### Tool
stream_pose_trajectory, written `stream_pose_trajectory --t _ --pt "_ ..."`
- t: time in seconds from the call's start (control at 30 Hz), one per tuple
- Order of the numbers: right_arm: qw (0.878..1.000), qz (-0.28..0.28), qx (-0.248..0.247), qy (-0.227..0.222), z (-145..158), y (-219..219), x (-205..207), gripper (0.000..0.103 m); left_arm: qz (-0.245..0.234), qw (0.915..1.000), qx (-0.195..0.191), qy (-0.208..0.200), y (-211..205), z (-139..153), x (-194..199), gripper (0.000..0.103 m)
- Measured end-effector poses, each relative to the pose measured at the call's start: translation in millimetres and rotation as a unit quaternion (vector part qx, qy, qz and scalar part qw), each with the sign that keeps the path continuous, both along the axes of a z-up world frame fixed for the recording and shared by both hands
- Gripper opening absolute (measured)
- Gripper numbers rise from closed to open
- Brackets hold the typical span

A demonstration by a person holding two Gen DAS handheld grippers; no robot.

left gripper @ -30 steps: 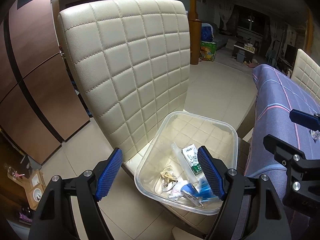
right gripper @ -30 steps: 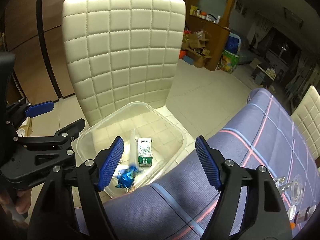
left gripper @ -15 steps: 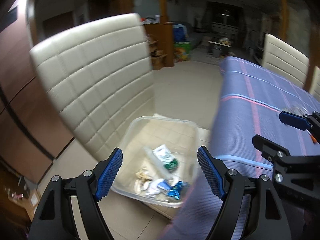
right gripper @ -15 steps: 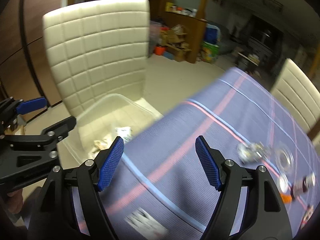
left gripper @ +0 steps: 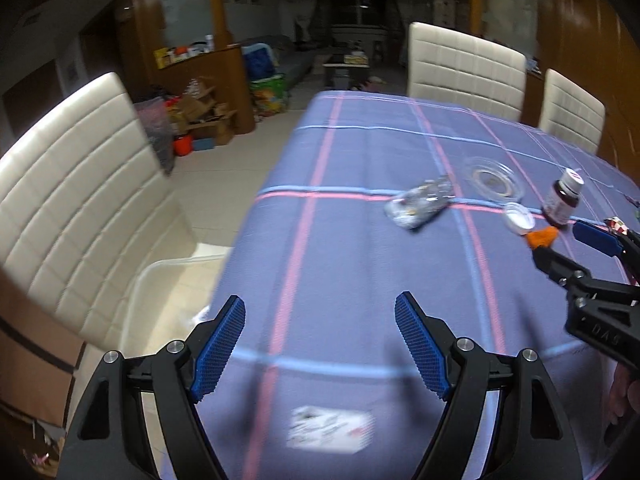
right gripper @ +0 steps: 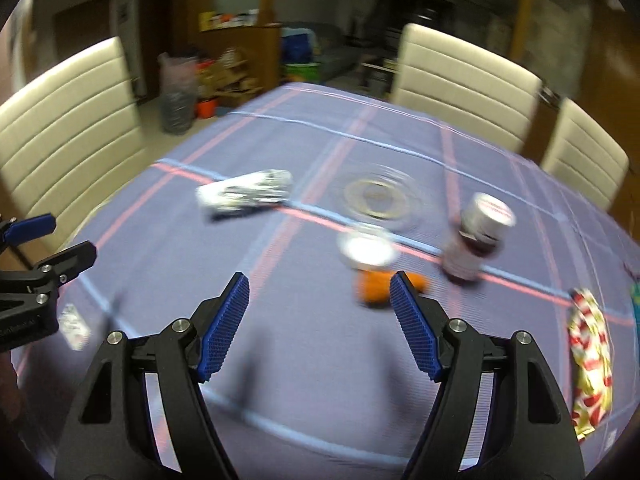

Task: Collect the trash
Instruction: 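Move both grippers back over the table toward the blister pack and medicine bottle, then grasp the silver blister pack with the left gripper while the right gripper grasps the brown bottle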

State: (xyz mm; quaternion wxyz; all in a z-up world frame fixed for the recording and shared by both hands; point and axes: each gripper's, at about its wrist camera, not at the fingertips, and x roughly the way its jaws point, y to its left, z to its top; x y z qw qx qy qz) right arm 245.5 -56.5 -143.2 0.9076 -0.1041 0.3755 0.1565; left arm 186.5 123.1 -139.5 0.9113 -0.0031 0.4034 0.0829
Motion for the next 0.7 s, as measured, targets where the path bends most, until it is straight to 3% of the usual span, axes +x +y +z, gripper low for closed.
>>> stream_pose_trajectory --t 0.3,0.63,0.7 --pt "0.997 -0.077 0.011 0.023 -16 -76 44 0.067 -0.043 0.9990 0.004 0.010 -47 -10 64 0.076" --pt "0.996 -0.082 0.020 0.035 -26 -79 88 0.067 -0.062 0.9975 0.025 0.025 -65 -23 115 0.076" --pt "0.996 -0.082 0.024 0.040 -29 -79 96 0.058 -0.063 0.9973 0.028 0.026 -65 -26 119 0.075"
